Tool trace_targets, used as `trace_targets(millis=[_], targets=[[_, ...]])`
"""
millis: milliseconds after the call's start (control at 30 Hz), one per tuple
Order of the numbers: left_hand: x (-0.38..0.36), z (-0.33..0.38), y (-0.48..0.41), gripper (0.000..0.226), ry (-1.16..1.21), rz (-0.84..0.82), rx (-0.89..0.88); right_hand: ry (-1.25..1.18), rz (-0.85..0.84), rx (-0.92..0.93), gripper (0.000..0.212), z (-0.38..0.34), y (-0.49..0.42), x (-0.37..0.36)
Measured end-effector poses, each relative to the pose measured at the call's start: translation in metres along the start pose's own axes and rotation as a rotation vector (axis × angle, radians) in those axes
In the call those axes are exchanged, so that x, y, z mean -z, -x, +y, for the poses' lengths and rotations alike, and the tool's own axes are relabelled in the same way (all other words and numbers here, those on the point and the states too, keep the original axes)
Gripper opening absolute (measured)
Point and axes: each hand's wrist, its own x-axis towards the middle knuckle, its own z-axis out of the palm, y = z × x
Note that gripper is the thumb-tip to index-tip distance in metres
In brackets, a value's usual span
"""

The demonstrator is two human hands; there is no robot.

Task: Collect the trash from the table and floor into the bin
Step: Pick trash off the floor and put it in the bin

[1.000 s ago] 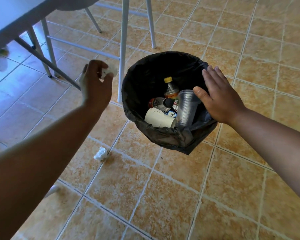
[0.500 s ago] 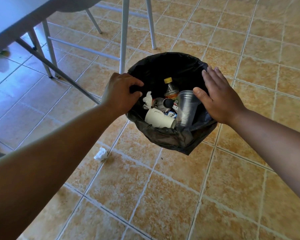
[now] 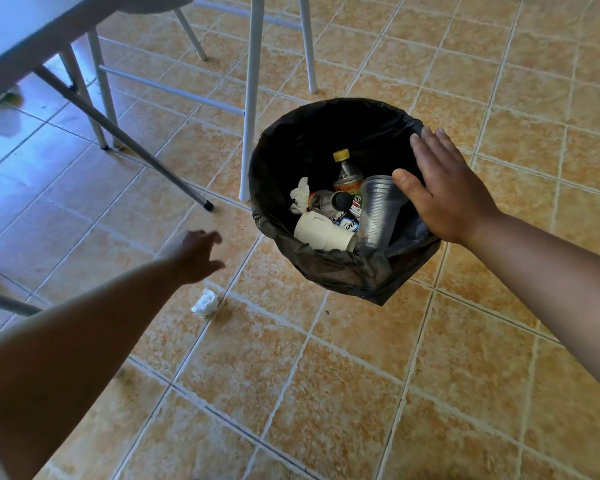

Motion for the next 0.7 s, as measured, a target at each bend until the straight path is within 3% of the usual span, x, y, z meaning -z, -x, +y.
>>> trace_targets(millis=[67, 167, 333, 400, 533, 600, 700], targets=[[-0.010, 0.000, 0.007, 0.061, -0.082, -0.200, 0.079, 0.002, 0.002, 0.000, 0.081, 0.000, 0.000, 0.000], [-0.024, 0.012, 0.016, 0.059, -0.188, -0.303, 0.076, -0.004, 0.006, -0.002, 0.081, 0.001, -0.001, -0.001], [-0.039, 0.032, 0.028, 0.051, -0.323, -0.640, -0.067, -0.012, 0.013, 0.000, 0.083, 0.001, -0.001, -0.002], [-0.045, 0.036, 0.029, 0.045, -0.422, -0.693, -0.148, -0.014, 0.017, 0.003, 0.083, 0.001, -0.001, -0.002], [-0.050, 0.031, 0.029, 0.038, -0.514, -0.604, -0.181, -0.007, 0.018, 0.001, 0.083, 0.002, -0.001, -0.003], [-0.044, 0.026, 0.023, 0.036, -0.356, -0.477, -0.113, -0.006, 0.018, 0.002, 0.084, 0.002, -0.001, -0.003], [-0.019, 0.023, 0.007, 0.019, -0.006, -0.129, 0.029, -0.007, 0.018, 0.004, 0.084, 0.002, -0.001, -0.003]])
